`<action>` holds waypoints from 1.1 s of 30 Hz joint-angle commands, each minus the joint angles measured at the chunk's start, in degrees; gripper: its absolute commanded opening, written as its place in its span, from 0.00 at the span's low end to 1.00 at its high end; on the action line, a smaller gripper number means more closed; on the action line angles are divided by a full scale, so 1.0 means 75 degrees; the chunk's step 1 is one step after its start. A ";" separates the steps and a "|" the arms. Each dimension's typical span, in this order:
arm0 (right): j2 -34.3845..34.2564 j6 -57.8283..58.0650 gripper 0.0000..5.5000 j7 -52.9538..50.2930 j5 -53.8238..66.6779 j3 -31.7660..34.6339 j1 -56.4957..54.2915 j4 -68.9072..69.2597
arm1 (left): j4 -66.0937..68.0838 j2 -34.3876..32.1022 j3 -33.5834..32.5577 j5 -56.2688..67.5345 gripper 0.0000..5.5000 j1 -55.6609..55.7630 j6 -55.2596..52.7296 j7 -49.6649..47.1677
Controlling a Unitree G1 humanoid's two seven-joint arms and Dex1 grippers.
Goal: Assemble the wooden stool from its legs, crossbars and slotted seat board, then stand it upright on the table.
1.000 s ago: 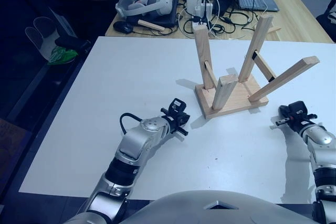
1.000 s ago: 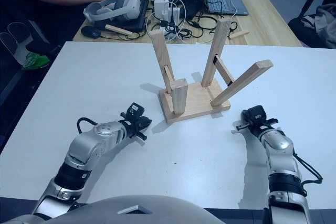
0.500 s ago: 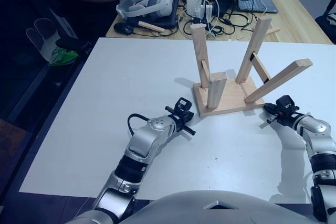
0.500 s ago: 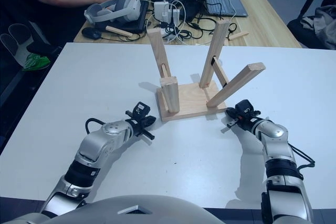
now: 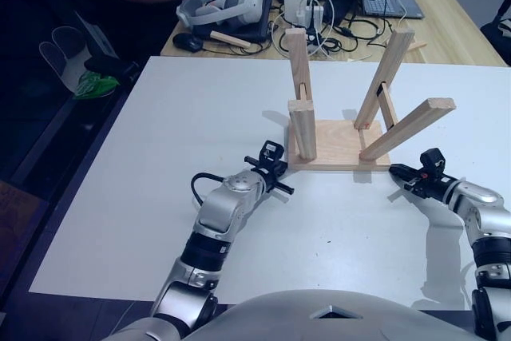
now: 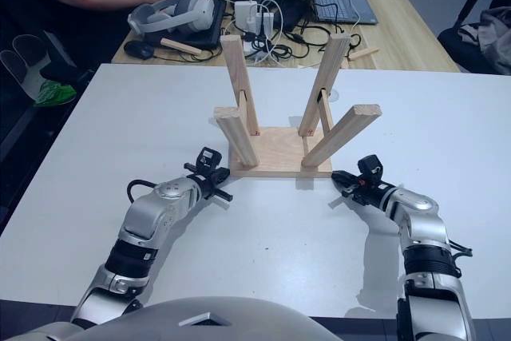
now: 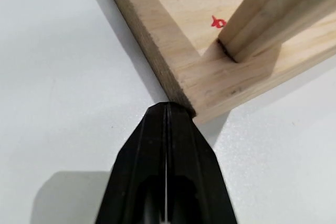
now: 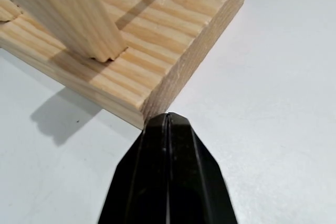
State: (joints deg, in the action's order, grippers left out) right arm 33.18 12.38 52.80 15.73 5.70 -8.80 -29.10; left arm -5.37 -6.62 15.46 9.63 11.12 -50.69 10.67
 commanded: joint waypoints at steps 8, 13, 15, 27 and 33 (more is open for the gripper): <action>-0.0254 -0.0273 0.00 -0.0447 -0.0320 -0.0162 -0.0090 -0.0243 | 0.0134 0.0137 -0.0270 0.0020 0.01 0.0025 -0.0181 0.0097; -0.0341 -0.0264 0.00 -0.0395 -0.0243 -0.0168 -0.0187 -0.0212 | -0.0066 0.0189 -0.0477 0.0138 0.01 -0.0011 -0.0163 0.0195; -0.0342 -0.0257 0.00 -0.0360 -0.0240 -0.0172 -0.0202 -0.0226 | -0.0123 0.0170 -0.0457 0.0155 0.01 -0.0020 -0.0161 0.0254; -0.0427 0.0042 0.00 -0.0002 -0.0157 -0.0311 -0.0259 -0.0129 | 0.0221 0.0199 -0.0161 0.0206 0.01 0.0155 -0.0182 0.0660; -0.0503 0.0351 0.00 0.0140 -0.0040 -0.0365 -0.0227 0.0212 | 0.0287 0.0288 -0.0367 0.0408 0.01 0.0237 -0.0028 0.0858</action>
State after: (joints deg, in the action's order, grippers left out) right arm 31.35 13.48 51.73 14.48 4.97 -11.00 -29.42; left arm -3.68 -6.15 12.10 10.77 11.86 -51.04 15.11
